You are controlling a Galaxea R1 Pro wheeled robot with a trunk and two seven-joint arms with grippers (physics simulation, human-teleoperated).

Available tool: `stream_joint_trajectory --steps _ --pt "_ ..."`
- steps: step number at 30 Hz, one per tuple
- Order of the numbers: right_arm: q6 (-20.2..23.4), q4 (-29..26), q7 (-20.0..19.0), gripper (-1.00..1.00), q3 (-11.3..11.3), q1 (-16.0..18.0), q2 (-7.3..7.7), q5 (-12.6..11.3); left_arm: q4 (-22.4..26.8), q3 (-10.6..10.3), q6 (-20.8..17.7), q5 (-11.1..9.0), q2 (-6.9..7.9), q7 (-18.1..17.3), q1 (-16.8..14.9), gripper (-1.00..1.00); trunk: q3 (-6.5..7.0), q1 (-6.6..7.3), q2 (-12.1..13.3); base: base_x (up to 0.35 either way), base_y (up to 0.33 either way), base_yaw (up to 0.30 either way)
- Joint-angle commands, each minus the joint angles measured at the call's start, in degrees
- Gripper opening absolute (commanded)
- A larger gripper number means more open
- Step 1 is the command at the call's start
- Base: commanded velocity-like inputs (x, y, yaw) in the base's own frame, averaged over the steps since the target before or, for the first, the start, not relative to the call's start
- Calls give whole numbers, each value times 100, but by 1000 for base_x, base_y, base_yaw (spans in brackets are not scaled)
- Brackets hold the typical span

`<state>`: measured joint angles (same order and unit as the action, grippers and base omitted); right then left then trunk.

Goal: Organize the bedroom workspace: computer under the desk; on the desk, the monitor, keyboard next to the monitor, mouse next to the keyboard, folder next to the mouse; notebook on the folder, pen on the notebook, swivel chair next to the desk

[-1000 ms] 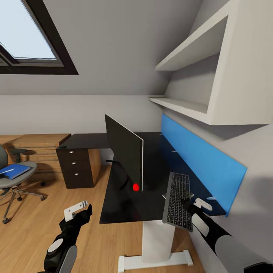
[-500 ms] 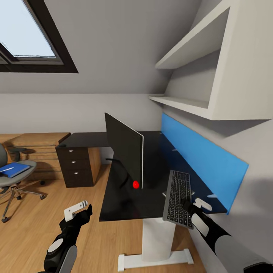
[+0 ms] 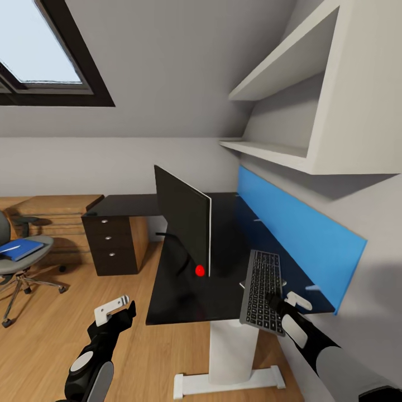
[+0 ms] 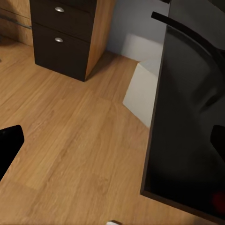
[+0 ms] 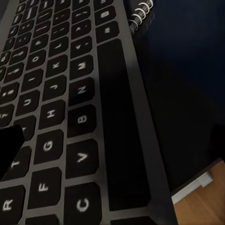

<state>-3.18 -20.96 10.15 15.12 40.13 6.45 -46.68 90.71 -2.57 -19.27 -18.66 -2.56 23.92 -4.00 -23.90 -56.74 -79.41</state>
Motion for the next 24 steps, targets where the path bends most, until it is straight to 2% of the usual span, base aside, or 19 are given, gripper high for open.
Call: stream_joint_trajectory --steps 1,6,24 --pt "-24 -5 31 100 49 4 5 -60 8 -9 -16 -50 1 47 -4 100 -25 -23 -46 0 0 0" --pt "-24 -5 31 100 46 4 5 -60 8 -9 -16 -50 1 47 -4 100 -115 -132 -246 0 0 0" --pt "-38 -5 34 100 57 4 -1 -60 6 -16 -24 -50 1 43 -4 100 -115 -132 -246 0 0 18"
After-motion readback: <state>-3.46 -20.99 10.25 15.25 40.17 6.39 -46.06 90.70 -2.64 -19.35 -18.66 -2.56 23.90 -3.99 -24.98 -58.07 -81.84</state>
